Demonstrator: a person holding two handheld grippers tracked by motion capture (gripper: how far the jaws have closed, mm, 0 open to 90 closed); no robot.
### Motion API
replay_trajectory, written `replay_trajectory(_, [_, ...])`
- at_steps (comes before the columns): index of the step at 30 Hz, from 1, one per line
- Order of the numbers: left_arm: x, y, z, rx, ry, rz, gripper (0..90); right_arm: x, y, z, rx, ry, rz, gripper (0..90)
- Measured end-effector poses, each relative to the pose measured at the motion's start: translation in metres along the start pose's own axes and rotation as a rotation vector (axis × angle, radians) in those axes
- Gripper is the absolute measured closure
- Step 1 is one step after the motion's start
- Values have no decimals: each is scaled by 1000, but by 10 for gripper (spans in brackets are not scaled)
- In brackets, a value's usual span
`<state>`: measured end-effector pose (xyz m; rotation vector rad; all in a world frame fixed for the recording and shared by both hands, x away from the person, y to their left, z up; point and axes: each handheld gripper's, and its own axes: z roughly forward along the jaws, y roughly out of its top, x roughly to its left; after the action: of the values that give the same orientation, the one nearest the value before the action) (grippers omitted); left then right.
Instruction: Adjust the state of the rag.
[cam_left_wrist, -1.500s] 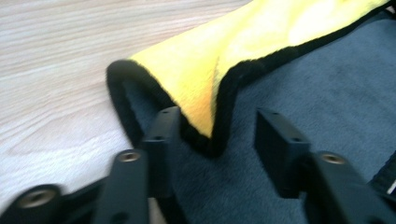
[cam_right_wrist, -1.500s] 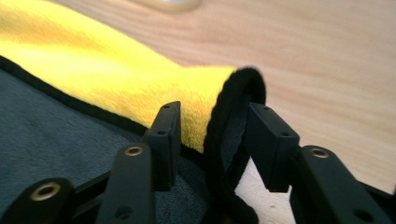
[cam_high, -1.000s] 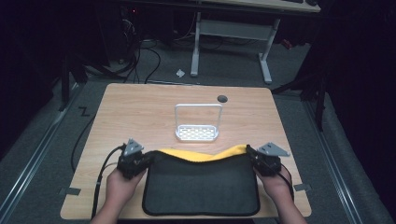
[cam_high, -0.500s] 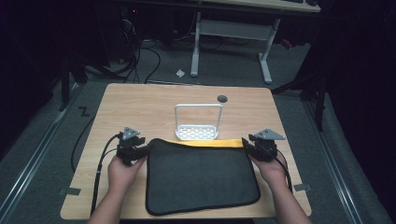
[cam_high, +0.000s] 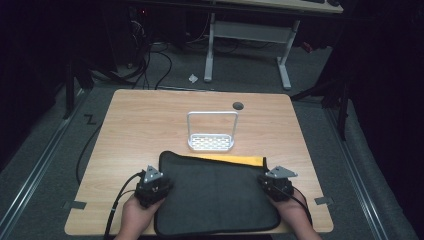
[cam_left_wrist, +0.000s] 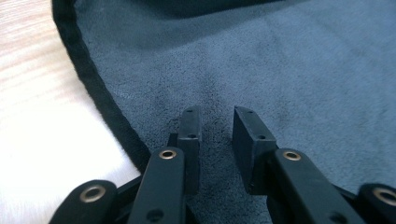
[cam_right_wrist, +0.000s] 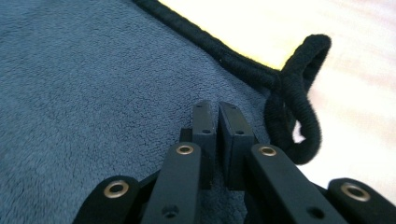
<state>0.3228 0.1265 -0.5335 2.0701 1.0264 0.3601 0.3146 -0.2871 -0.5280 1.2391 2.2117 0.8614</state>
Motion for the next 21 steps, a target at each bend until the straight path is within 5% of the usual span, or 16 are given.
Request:
replay_trajectory(4, [-7,-8,-9,5,-22,8,721,11,-14,-16,5,9,-11,861])
replay_trajectory(7, [-4,-3,-6,19,-30,7,692,13,-14,-24,-19,-27,-2,860])
replay_trajectory(11, [7,18,10,27,-36,-7,670,-2,-1,-4,16,-70,10,861])
replay_trajectory(16, [27,52,35,11,-16,-37,670,-17,21,11,-5,-119,9,850])
replay_trajectory(21, [40,58,41,4,4,-74,656,-33,44,27,-17,-150,18,824])
